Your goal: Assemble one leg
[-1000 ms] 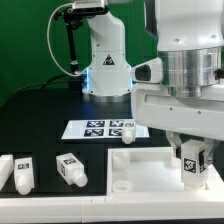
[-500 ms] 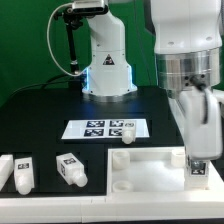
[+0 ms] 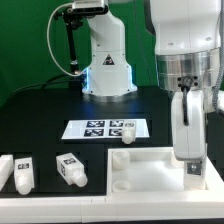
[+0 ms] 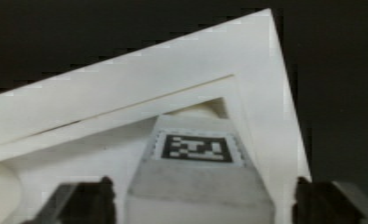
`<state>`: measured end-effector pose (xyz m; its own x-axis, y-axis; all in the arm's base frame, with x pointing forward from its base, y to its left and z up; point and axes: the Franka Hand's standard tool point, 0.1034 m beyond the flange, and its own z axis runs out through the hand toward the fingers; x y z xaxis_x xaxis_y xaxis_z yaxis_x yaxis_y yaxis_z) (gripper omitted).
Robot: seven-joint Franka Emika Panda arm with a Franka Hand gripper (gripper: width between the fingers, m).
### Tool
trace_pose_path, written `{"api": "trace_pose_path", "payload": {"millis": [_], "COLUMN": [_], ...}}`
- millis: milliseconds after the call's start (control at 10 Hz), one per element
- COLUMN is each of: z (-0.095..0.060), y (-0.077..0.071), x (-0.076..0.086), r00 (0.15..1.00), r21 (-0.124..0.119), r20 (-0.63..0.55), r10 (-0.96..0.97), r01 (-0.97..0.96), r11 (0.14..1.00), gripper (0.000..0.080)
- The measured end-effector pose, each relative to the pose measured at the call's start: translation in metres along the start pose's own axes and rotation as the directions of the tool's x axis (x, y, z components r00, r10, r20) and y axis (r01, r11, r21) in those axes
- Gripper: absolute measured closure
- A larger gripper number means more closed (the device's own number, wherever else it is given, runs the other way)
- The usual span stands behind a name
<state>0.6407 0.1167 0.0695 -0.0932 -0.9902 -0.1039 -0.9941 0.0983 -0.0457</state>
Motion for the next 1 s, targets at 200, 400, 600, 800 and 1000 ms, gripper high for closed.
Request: {"api": "trace_pose_path", "payload": {"millis": [200,400,600,800,1000], "z": [0.0003,0.0041,0.0041,0.0032,0.0019], "y": [-0.0030,0.0007,0.0001,0.0001,-0.0036], "x": [-0.0077,-0.0086,-0.0074,-0.0076,-0.0084], "r00": [0.928,0.846,0.776,0.510,0.478], "r21": [0.039,0.052,0.048,-0.018,-0.028], "r20": [-0.009,-0.030,-0.037,-0.045,-0.039], "r10": [-0.373,-0.533,-0.630,-0.859,-0.878], "r01": [0.373,0.534,0.631,0.859,0.877], "r11": [0.927,0.844,0.774,0.512,0.479], "gripper": [0.0162,0.0152,0.0151,0.0151,0.0151]}}
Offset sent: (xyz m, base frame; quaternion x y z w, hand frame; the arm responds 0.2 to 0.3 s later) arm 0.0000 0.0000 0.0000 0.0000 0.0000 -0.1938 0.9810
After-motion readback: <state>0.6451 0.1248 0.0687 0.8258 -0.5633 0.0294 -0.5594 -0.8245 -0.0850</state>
